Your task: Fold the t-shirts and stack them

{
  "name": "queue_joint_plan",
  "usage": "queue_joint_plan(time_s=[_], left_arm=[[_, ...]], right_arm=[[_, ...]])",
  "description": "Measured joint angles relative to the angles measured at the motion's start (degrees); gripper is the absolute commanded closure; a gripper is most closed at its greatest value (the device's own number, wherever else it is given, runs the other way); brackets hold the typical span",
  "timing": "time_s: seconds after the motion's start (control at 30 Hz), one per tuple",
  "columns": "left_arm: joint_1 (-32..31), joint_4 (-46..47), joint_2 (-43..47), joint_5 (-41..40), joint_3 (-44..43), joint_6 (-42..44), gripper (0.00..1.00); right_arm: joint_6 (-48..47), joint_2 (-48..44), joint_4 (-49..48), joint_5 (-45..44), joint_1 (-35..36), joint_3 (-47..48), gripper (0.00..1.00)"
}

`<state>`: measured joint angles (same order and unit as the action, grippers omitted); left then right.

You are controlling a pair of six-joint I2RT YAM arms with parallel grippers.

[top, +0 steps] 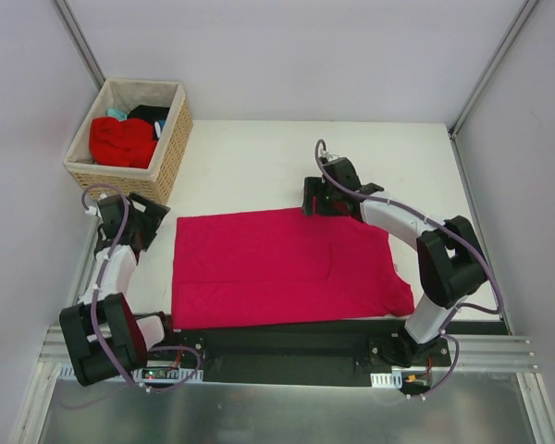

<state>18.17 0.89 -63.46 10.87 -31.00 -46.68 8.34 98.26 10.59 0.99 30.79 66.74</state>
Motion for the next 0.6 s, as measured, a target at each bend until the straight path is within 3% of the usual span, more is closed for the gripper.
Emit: queue_joint_plan(time_s=[0.3,0.6], left_arm=[[3.30,2.10,-18.93,6.69,-9.90,3.41,0.21],[3.39,6.27,-27.96,17.55,-12.59,7.76,0.26]], right_arm=[[0.22,-2.54,-2.14,0.22,1.05,-4.33,0.27],[0.59,-3.74,-3.15,1.18,1.53,-6.67,0.27]])
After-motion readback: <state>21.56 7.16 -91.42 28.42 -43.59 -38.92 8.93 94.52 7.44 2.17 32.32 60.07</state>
